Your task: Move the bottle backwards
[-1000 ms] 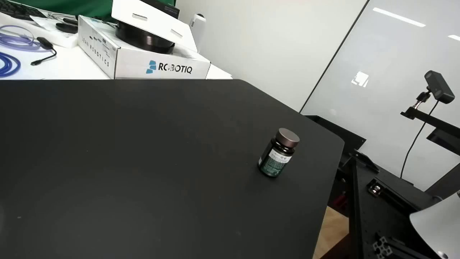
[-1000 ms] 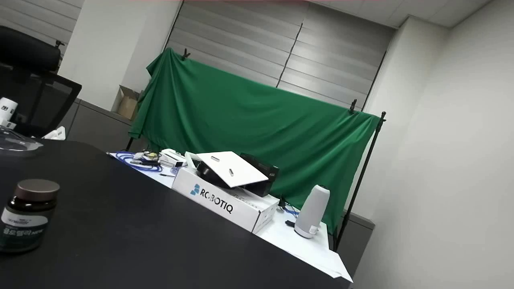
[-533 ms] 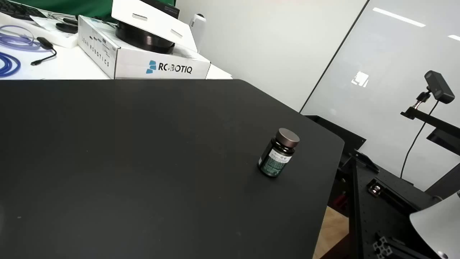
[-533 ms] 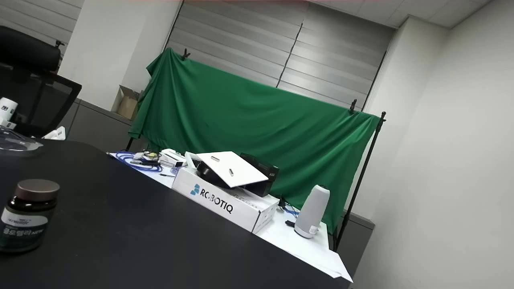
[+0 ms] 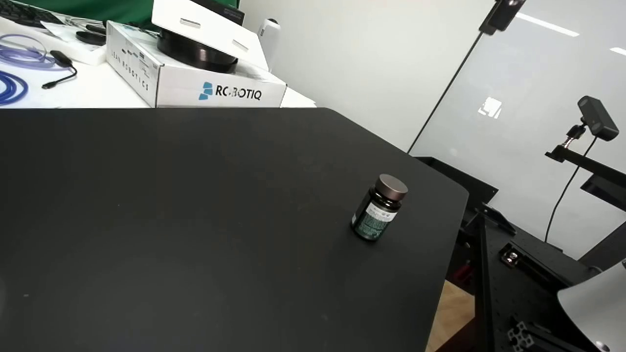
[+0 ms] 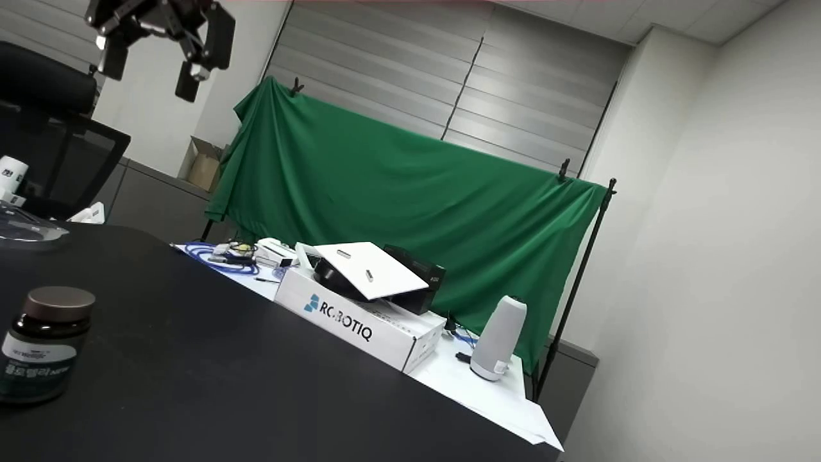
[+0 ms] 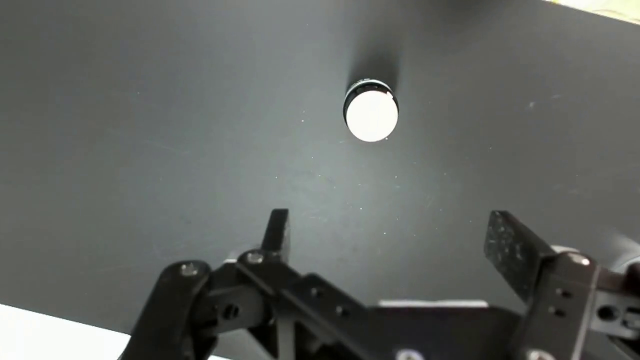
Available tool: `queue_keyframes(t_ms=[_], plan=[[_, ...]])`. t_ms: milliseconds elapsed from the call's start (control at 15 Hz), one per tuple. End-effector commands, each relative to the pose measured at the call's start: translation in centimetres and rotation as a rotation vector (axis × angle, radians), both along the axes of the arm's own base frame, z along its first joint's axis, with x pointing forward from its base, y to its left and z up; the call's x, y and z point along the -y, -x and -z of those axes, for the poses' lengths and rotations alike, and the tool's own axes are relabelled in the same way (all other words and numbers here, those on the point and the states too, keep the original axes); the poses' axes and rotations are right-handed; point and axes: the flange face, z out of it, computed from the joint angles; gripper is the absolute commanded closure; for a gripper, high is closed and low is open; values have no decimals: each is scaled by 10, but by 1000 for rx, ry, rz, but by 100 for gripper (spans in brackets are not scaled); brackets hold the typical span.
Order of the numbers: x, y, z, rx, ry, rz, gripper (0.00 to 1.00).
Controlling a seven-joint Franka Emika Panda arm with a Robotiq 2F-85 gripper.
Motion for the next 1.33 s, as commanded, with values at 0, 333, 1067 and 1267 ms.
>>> queue_keyframes(t_ms=[0,333,1067,1267], plan=[[5,-11,52,-7,-13,-25,0],[5,-27,122,-33,2,-45,0],[2,-29,157,-79,-6,-59,0],[2,-25,164,-80,2,-60,0]])
